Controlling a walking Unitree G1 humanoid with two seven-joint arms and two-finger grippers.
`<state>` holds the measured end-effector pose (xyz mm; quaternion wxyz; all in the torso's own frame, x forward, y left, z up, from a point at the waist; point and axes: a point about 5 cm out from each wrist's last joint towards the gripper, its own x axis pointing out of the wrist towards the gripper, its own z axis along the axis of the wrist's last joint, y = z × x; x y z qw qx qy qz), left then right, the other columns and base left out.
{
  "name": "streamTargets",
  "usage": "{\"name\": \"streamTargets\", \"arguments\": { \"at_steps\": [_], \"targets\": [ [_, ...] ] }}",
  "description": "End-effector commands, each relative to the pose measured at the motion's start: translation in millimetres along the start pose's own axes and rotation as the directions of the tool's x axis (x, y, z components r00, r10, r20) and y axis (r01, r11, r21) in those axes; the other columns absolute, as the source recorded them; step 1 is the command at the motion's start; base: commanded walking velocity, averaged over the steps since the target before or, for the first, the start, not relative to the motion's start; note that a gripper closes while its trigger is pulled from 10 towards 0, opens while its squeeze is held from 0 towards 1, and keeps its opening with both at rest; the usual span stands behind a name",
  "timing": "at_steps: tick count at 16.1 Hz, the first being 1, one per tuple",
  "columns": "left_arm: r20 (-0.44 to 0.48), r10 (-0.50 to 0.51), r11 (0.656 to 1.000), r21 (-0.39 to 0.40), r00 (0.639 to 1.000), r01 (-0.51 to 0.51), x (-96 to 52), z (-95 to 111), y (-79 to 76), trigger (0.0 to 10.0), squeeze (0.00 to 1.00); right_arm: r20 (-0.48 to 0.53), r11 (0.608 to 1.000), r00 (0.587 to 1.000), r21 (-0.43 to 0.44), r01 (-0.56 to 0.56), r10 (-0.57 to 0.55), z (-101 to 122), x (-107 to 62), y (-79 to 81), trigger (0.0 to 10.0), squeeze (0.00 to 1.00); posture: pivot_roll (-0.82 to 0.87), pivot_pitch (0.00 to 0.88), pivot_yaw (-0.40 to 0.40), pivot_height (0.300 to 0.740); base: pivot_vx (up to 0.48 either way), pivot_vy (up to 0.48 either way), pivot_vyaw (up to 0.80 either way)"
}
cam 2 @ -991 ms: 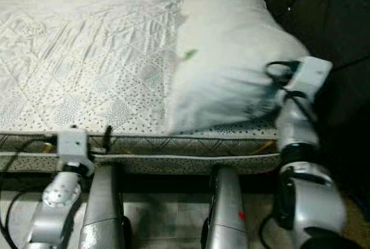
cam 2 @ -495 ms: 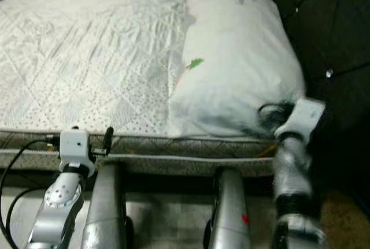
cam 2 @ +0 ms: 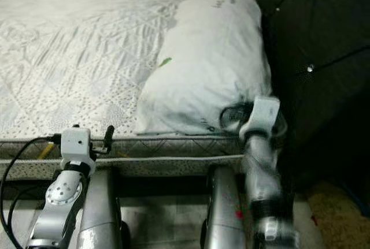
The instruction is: Clean up the room
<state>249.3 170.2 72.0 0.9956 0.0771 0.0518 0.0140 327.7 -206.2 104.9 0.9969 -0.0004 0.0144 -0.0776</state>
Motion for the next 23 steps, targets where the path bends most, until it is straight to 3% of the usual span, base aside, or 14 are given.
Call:
{"name": "streamTargets", "arguments": {
  "at_steps": [1,2,3,5,7,8,11,14,15,18,21,23],
  "targets": [
    [-0.002,0.011,1.0,0.009,1.0,-0.011,0.1,-1,2.5,10.0,0.0,-0.01,0.998,0.999,0.031,-0.048,0.049,10,12.6,2.7,0.0,0.0,0.05,0.012,-0.011,0.485,0.0,0.0,0.0],
    [-0.007,0.016,1.0,0.01,1.0,-0.016,-0.7,-3,3.4,10.0,0.0,-0.028,0.995,0.995,0.05,-0.091,0.093,24,29.0,-2.5,0.0,0.0,0.05,0.007,-0.016,0.485,0.0,0.0,0.0],
    [-0.018,0.041,0.999,0.015,0.999,-0.041,-1.2,-5,5.6,10.0,0.0,-0.027,0.998,0.999,0.048,-0.046,0.047,32,35.7,-12.8,0.0,0.0,0.05,0.004,-0.021,0.485,0.0,0.0,0.0],
    [-0.015,0.052,0.999,0.015,0.999,-0.051,-0.9,-5,8.2,10.0,0.0,-0.005,0.991,0.991,0.017,0.136,-0.136,52,45.2,-50.8,0.0,0.0,0.06,0.004,-0.028,0.485,0.0,0.0,0.0],
    [-0.011,0.064,0.998,0.014,0.998,-0.063,-0.8,-4,10.7,10.0,0.0,-0.009,0.956,0.957,0.033,0.291,-0.29,60,43.8,-89.3,0.0,0.0,0.06,0.006,-0.034,0.485,0.0,0.0,0.0],
    [-0.011,0.065,0.998,0.013,0.998,-0.065,-1.0,-4,11.4,10.0,0.0,0.0,0.934,0.934,0.0,0.359,-0.359,61,37.6,-111.6,0.0,0.0,0.05,0.011,-0.03,0.485,0.0,0.0,0.0],
    [-0.015,0.053,0.998,0.013,0.998,-0.053,-0.3,-5,9.7,10.0,0.0,0.013,0.91,0.911,-0.044,0.412,-0.412,55,27.4,-131.8,0.0,0.0,0.03,0.019,-0.014,0.485,0.0,0.0,0.0],
    [-0.012,0.037,0.999,0.013,0.999,-0.036,2.6,-3,6.7,10.0,0.0,-0.008,0.922,0.927,-0.104,0.372,-0.375,20,8.2,-119.3,0.0,0.0,0.02,0.023,-0.01,0.485,0.0,0.0,0.0],
    [-0.012,0.036,0.999,0.013,0.999,-0.036,2.9,-3,6.8,10.0,0.0,-0.025,0.921,0.935,-0.18,0.345,-0.355,7,0.0,-113.4,0.0,0.0,0.02,0.023,-0.01,0.485,0.0,0.0,0.0],
    [-0.024,0.026,1.0,0.006,0.999,-0.026,-0.3,-5,7.7,10.0,0.0,-0.086,0.938,0.948,-0.195,0.287,-0.308,-26,-25.0,-94.1,0.0,0.0,0.02,0.033,-0.011,0.485,0.0,0.0,0.0],
    [-0.02,0.027,1.0,0.009,0.999,-0.027,-0.1,-5,7.9,10.0,0.0,-0.078,0.96,0.967,-0.163,0.227,-0.242,-22,-20.1,-77.3,0.0,0.0,0.02,0.034,-0.008,0.485,0.0,0.0,0.0],
    [-0.014,0.029,1.0,0.008,0.999,-0.029,1.3,-3,8.2,10.0,0.0,-0.076,0.964,0.969,-0.151,0.221,-0.234,-18,-15.7,-74.2,0.0,0.0,0.02,0.03,-0.008,0.485,0.0,0.0,0.0]
  ]
}}
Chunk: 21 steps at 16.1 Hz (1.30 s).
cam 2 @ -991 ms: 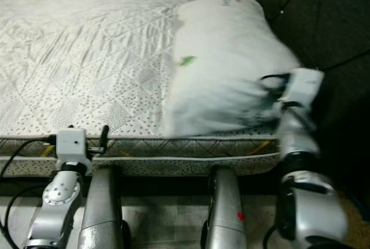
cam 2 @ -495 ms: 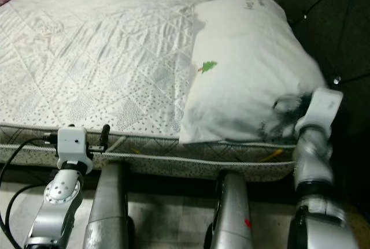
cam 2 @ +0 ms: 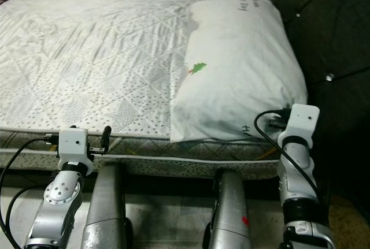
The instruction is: Clean up the room
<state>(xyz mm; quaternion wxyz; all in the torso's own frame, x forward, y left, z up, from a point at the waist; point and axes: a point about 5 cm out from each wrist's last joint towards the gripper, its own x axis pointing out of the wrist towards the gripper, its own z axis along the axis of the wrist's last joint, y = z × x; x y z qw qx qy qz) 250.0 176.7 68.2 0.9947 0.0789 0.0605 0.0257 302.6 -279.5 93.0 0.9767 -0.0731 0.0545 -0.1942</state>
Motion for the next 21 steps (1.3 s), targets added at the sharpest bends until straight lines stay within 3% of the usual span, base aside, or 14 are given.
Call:
{"name": "streamTargets", "arguments": {
  "at_steps": [1,2,3,6,7,10,12,15,16,17,20,21],
  "targets": [
    [0.007,0.012,1.0,0.005,1.0,-0.012,0.6,2,2.9,10.0,0.0,-0.021,1.0,0.999,0.005,-0.027,0.027,-1,-0.6,6.1,10.0,0.0,0.03,0.03,-0.013,0.485,0.0,0.0,0.0],
    [0.007,0.014,1.0,0.005,1.0,-0.014,0.4,1,2.9,10.0,0.0,-0.018,0.999,0.999,0.013,-0.032,0.033,0,-0.4,7.2,10.0,0.93,0.03,0.029,-0.015,0.485,0.0,0.0,0.0],
    [0.007,0.016,1.0,0.003,1.0,-0.016,-0.1,2,2.9,10.0,0.0,-0.01,0.999,0.999,0.016,-0.037,0.037,2,-0.9,7.9,10.0,1.0,0.03,0.031,-0.016,0.485,0.0,0.0,0.0],
    [0.004,0.017,1.0,0.001,1.0,-0.017,-1.7,1,2.0,10.0,0.0,-0.021,0.998,0.998,-0.026,-0.062,0.061,-7,-12.2,12.0,10.0,1.0,0.03,0.032,-0.017,0.485,0.0,0.0,0.0],
    [0.005,0.016,1.0,0.001,1.0,-0.016,-1.4,1,2.3,10.0,0.0,-0.045,0.994,0.994,-0.047,-0.1,0.098,-18,-24.5,15.4,10.0,1.0,0.02,0.036,-0.017,0.485,0.0,0.0,0.0],
    [0.005,0.016,1.0,0.004,1.0,-0.016,-1.1,1,3.8,10.0,0.0,-0.049,0.997,0.997,-0.045,-0.063,0.06,-26,-35.6,8.2,10.0,1.0,0.02,0.04,-0.014,0.485,0.0,0.0,0.0],
    [0.005,0.014,1.0,0.004,1.0,-0.014,-1.3,2,3.7,10.0,0.0,0.14,0.997,0.989,-0.061,-0.039,0.047,8,-31.9,8.4,10.0,1.0,0.02,0.043,-0.007,0.485,0.0,0.0,0.0],
    [-0.005,0.011,1.0,-0.013,1.0,-0.011,-1.0,2,3.4,10.0,0.0,0.389,0.995,0.918,-0.088,-0.048,0.079,74,-18.4,26.1,10.0,1.0,0.03,0.044,-0.007,0.485,0.0,0.0,0.0],
    [-0.004,0.011,1.0,-0.012,1.0,-0.011,-0.8,2,3.7,10.0,0.0,0.418,0.994,0.904,-0.082,-0.067,0.095,84,-17.0,31.3,10.0,1.0,0.03,0.044,-0.007,0.485,0.0,0.0,0.0],
    [-0.002,0.012,1.0,-0.01,1.0,-0.012,-0.4,2,4.0,10.0,0.0,0.464,0.988,0.873,-0.079,-0.131,0.153,99,-15.8,47.9,10.0,1.0,0.03,0.043,-0.008,0.485,0.0,0.0,0.0],
    [-0.002,0.013,1.0,-0.008,1.0,-0.013,0.1,2,3.7,10.0,0.0,0.403,0.923,0.833,-0.109,-0.368,0.38,89,-19.2,101.7,10.0,1.0,0.04,0.038,-0.01,0.485,0.0,0.0,0.0],
    [0.002,0.014,1.0,-0.007,1.0,-0.014,1.0,4,3.3,10.0,0.0,0.184,0.865,0.848,-0.03,-0.501,0.498,56,-21.3,137.8,10.0,1.0,0.05,0.035,-0.013,0.485,0.0,0.0,0.0]
  ]
}}
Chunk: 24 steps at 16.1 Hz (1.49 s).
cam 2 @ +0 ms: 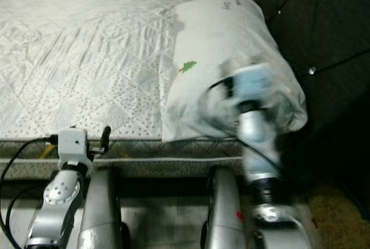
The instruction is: Clean up the room
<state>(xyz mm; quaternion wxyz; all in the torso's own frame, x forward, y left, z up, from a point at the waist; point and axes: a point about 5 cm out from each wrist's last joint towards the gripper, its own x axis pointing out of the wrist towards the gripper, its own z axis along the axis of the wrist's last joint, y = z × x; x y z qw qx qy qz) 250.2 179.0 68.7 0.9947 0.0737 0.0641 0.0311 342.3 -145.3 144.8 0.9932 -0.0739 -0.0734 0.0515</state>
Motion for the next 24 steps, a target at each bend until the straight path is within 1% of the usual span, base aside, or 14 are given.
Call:
{"name": "streamTargets", "arguments": {
  "at_steps": [1,2,4,5,6,7,8,9,10,11,13,16,20,24],
  "targets": [
    [0.011,0.005,1.0,0.003,1.0,-0.005,1.3,4,0.9,10.0,0.0,-0.205,0.992,0.974,0.098,-0.076,0.095,-32,-3.4,23.7,10.0,1.0,0.05,0.033,-0.015,0.485,0.0,0.0,0.0],
    [0.012,0.009,1.0,0.004,1.0,-0.009,1.6,5,1.9,10.0,0.0,-0.356,0.976,0.923,0.201,-0.079,0.148,-56,-10.6,41.8,10.0,1.0,0.06,0.031,-0.016,0.485,0.0,0.0,0.0],
    [0.011,0.013,1.0,0.005,1.0,-0.013,1.7,5,3.3,10.0,0.0,-0.445,0.954,0.877,0.296,-0.049,0.183,-70,-17.8,51.1,10.0,1.0,0.07,0.028,-0.02,0.485,0.0,0.0,0.0],
    [0.008,0.022,1.0,-0.002,1.0,-0.022,2.5,5,5.2,10.0,0.0,-0.425,0.937,0.889,0.348,-0.01,0.168,-70,-17.4,48.3,10.0,1.0,0.07,0.024,-0.02,0.485,0.0,0.0,0.0],
    [0.01,0.024,1.0,-0.005,1.0,-0.024,3.2,6,5.4,10.0,0.0,-0.377,0.931,0.913,0.364,-0.008,0.156,-62,-12.1,44.8,10.0,1.0,0.06,0.02,-0.019,0.485,0.0,0.0,0.0],
    [0.014,0.022,1.0,-0.007,1.0,-0.022,4.4,6,3.7,10.0,0.0,-0.223,0.918,0.96,0.391,-0.069,0.167,-39,-3.7,41.4,10.0,1.0,0.06,0.017,-0.017,0.485,0.0,0.0,0.0],
    [0.014,0.019,1.0,-0.007,1.0,-0.019,5.0,6,2.6,10.0,0.0,-0.155,0.893,0.967,0.434,-0.118,0.203,-30,-3.0,41.4,10.0,1.0,0.05,0.009,-0.015,0.485,0.0,0.0,0.0],
    [0.011,0.015,1.0,-0.01,1.0,-0.015,6.9,5,-0.8,10.0,0.0,-0.026,0.91,0.977,0.369,-0.188,0.213,-12,-3.4,38.1,10.0,0.91,0.04,0.005,-0.011,0.494,0.0,0.0,0.0],
    [0.011,0.007,1.0,-0.013,1.0,-0.007,7.8,4,-4.8,10.0,0.0,0.007,0.93,0.984,0.327,-0.17,0.177,-7,-4.0,35.1,10.0,0.0,0.03,0.0,-0.011,0.504,0.0,0.0,0.0],
    [0.014,0.001,1.0,-0.016,1.0,-0.001,8.3,5,-7.5,10.0,0.0,0.021,0.932,0.987,0.329,-0.155,0.157,-4,-4.2,32.6,10.0,0.0,0.03,0.0,-0.01,0.514,0.0,0.0,0.0],
    [0.022,-0.004,1.0,-0.02,1.0,0.005,9.3,7,-8.8,10.0,0.0,0.045,0.927,0.984,0.332,-0.176,0.17,0,-6.5,31.8,10.0,0.0,0.03,0.0,-0.005,0.534,0.0,0.0,0.0],
    [0.022,-0.01,1.0,-0.021,1.0,0.01,11.2,6,-9.5,10.0,0.0,0.041,0.924,0.984,0.338,-0.179,0.175,-3,-12.4,27.7,10.0,0.0,0.02,0.0,-0.002,0.558,0.0,0.0,0.0],
    [0.032,-0.016,1.0,-0.023,0.999,0.017,13.4,9,-12.2,10.0,0.0,0.044,0.927,0.987,0.338,-0.163,0.157,0,-12.5,29.8,10.0,0.0,0.01,0.0,0.0,0.592,0.0,0.0,0.0],
    [0.031,-0.016,1.0,-0.024,0.999,0.016,13.3,8,-11.9,10.0,0.0,0.031,0.933,0.993,0.338,-0.121,0.118,-1,-13.3,24.8,10.0,0.0,0.01,0.001,0.001,0.629,0.0,0.0,0.0]
  ]
}}
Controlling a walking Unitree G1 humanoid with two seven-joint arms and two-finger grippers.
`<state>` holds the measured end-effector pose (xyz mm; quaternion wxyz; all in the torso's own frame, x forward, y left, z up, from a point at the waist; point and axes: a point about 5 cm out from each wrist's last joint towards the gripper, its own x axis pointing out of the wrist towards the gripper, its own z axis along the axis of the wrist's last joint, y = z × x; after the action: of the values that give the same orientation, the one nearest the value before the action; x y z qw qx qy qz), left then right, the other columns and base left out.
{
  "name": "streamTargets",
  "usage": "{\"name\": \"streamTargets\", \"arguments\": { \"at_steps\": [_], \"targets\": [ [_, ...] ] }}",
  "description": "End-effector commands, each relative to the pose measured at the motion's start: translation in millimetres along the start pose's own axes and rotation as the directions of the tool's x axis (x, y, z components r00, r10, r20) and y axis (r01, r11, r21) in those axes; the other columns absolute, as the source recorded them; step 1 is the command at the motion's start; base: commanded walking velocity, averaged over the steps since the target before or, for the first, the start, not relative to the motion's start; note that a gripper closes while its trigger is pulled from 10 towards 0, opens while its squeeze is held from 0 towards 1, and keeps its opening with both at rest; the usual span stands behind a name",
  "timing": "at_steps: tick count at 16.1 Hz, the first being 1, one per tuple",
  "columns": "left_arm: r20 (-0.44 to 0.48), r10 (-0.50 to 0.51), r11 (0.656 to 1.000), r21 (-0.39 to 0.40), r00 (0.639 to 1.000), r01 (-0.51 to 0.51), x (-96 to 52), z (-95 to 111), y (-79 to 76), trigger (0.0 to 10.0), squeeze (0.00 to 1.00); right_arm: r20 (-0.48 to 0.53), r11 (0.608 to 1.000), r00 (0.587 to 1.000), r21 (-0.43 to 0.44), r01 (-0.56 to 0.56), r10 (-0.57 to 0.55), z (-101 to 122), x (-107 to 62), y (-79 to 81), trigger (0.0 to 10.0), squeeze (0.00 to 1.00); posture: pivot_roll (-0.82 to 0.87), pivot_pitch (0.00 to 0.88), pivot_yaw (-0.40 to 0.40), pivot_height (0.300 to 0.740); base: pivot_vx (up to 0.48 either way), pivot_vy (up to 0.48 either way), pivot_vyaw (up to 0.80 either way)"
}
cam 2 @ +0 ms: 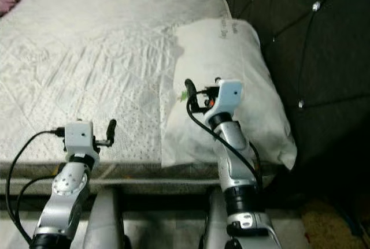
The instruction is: Clean up the room
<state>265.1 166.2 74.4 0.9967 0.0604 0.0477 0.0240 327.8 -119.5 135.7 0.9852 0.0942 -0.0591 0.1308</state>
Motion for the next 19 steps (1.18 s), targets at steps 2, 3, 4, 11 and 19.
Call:
{"name": "streamTargets", "arguments": {
  "at_steps": [2,3,4,11,19],
  "targets": [
    [-0.002,-0.004,1.0,0.003,1.0,0.004,0.3,-1,0.5,10.0,0.0,0.008,0.995,0.996,-0.05,0.085,-0.085,1,-2.3,-8.2,10.0,0.0,0.01,0.003,0.003,0.642,0.0,0.0,0.0],
    [-0.003,-0.005,1.0,0.003,1.0,0.005,0.1,-1,0.6,10.0,0.0,-0.025,0.98,0.983,-0.09,0.177,-0.18,-5,-5.0,-16.0,10.0,0.0,0.01,0.004,0.004,0.642,0.0,0.0,0.0],
    [-0.003,-0.005,1.0,0.003,1.0,0.005,0.1,-1,0.6,10.0,0.0,-0.033,0.976,0.98,-0.1,0.194,-0.198,-7,-6.3,-17.5,10.0,0.0,0.01,0.004,0.004,0.642,0.0,0.0,0.0],
    [-0.01,-0.014,1.0,0.004,1.0,0.014,-1.0,-3,-0.5,10.0,0.0,-0.026,0.969,0.974,-0.111,0.222,-0.226,-5,-9.1,-23.5,10.0,0.0,0.01,0.02,0.011,0.701,0.0,0.0,0.0],
    [0.002,-0.025,1.0,0.003,1.0,0.025,-1.5,1,0.0,10.0,0.0,-0.017,0.954,0.962,-0.14,0.267,-0.272,-3,-18.3,-36.0,10.0,0.0,0.01,0.022,0.015,0.74,0.0,0.0,0.0]
  ]
}}
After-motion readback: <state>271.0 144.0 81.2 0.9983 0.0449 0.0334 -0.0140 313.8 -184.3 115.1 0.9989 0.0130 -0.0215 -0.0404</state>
